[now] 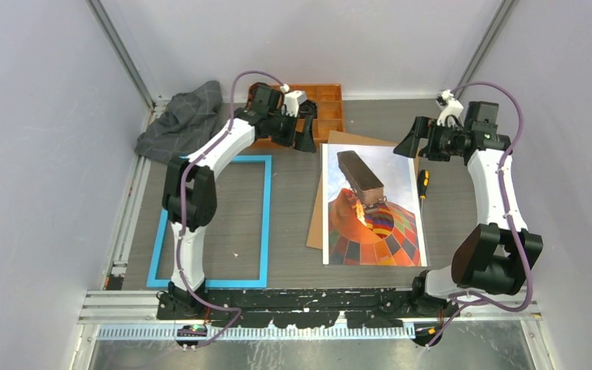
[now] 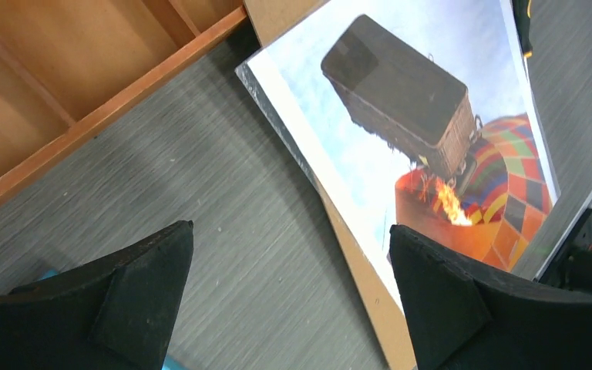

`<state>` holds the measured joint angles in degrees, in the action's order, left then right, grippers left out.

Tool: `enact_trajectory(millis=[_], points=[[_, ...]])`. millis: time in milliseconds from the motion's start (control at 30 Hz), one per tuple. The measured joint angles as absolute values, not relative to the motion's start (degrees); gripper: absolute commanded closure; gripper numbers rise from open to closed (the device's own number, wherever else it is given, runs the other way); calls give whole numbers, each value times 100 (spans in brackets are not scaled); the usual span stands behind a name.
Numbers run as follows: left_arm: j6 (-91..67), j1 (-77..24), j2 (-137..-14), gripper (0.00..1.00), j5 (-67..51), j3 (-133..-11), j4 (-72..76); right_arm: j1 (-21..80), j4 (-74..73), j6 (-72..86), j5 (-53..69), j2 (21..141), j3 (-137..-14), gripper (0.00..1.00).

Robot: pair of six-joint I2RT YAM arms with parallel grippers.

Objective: Take the photo out of the frame
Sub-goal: Pick up the photo frame item from the photo frame.

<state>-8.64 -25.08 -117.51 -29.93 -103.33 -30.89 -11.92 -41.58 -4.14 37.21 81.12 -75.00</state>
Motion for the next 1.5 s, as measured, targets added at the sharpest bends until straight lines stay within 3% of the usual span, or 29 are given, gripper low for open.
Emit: enact_trajectory(millis=[333, 667, 1133, 1333, 1500], points=[[-1503, -2775, -13074, 13, -2803, -11430, -3035, -1699, -4215, -283, 4095, 8652, -7487, 0], [-1806, -2810, -13928, 36, -2902, -12062, -3079, -1697, -4230, -292, 4235, 8650, -7487, 0], [-2255, -2808, -14016, 44, -3664, -12182, -2912, -1697, -4230, -311, 4305, 8652, -7487, 0], [-2390, -2808, -14016, 61, -3791, -12182, -2836, -1697, -4230, -314, 4318, 8652, -7487, 0], [-2488, -2808, -14016, 66, -3865, -12175, -2749, -1697, -4230, -314, 4318, 8652, -7487, 0]])
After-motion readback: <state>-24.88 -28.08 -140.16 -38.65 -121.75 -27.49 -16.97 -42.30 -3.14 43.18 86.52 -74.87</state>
